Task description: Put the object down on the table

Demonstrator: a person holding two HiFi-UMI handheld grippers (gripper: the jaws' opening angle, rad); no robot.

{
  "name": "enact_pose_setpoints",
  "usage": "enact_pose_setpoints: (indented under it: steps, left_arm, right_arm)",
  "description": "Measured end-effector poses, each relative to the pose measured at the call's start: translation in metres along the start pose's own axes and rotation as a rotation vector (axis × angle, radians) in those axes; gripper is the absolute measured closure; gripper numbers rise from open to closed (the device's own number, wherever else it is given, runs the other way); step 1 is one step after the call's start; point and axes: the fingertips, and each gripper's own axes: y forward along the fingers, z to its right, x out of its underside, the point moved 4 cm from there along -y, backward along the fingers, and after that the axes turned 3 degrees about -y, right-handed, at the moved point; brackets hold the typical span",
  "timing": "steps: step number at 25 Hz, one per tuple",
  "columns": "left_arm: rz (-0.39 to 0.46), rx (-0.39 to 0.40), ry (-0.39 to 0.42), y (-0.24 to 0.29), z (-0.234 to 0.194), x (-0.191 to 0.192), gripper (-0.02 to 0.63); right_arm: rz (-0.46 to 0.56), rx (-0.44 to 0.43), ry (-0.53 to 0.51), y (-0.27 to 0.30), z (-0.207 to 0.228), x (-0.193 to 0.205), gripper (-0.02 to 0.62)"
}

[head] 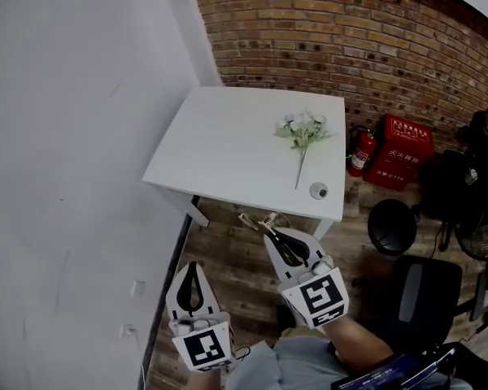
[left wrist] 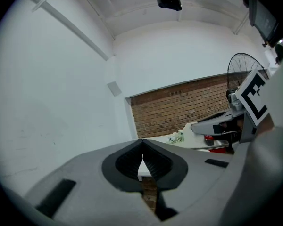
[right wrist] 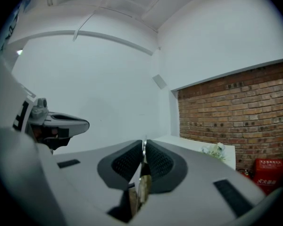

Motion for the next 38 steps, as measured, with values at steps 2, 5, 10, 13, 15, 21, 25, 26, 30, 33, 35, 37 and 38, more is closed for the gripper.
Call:
enact_pose_setpoints:
  steps: [2,5,10,13,15,21,25,26,30,33,35,37,38]
  left_arm:
    - [-0.002,-0.009,-0.011,0.010,0.000,-0.003,0.597]
    - [0.009,-0.027,0.000,0.022,-0.006,-0.005,0.597]
    - [-0.005,-0.055,-0.029,0.038,-0.020,-0.002,0.597]
    - [-0.017,-0.065,-0.041,0.050,-0.034,0.007,0.597]
    - [-0.028,-0.069,-0.054,0.060,-0.042,0.014,0.597]
    - [-0.050,-0.042,-0.065,0.108,-0.071,0.034,0.597]
    - [-0.075,-0.017,-0.087,0.150,-0.097,0.044,0.597]
    - [-0.078,-0.012,-0.090,0.160,-0.104,0.046,0.597]
    - [-0.078,0.008,-0.084,0.196,-0.128,0.044,0.598]
    - [-0.066,0.025,-0.068,0.223,-0.146,0.040,0.597]
    - [-0.055,0.038,-0.063,0.239,-0.158,0.037,0.597]
    - [-0.041,0.049,-0.063,0.252,-0.168,0.034,0.597]
    - [-0.032,0.054,-0.061,0.259,-0.173,0.032,0.597]
  right_arm:
    - [0.019,-0.007,-0.024,0.011,0.008,0.000,0.561]
    - [0.023,-0.024,-0.025,0.027,0.013,-0.004,0.561]
    - [0.024,-0.050,-0.038,0.056,0.014,-0.006,0.561]
    - [0.019,-0.062,-0.044,0.077,0.010,-0.004,0.561]
    - [0.010,-0.074,-0.042,0.090,0.007,-0.002,0.561]
    - [-0.049,-0.069,-0.023,0.141,0.009,0.007,0.561]
    - [-0.073,-0.050,-0.016,0.187,0.011,0.012,0.561]
    - [-0.079,-0.047,-0.013,0.198,0.012,0.013,0.561]
    - [-0.095,-0.028,-0.017,0.235,0.018,0.012,0.561]
    - [-0.086,-0.004,-0.021,0.263,0.023,0.005,0.561]
    - [-0.076,0.013,-0.020,0.280,0.026,-0.001,0.561]
    - [-0.063,0.027,-0.022,0.295,0.027,-0.009,0.561]
    - [-0.055,0.033,-0.025,0.302,0.027,-0.013,0.561]
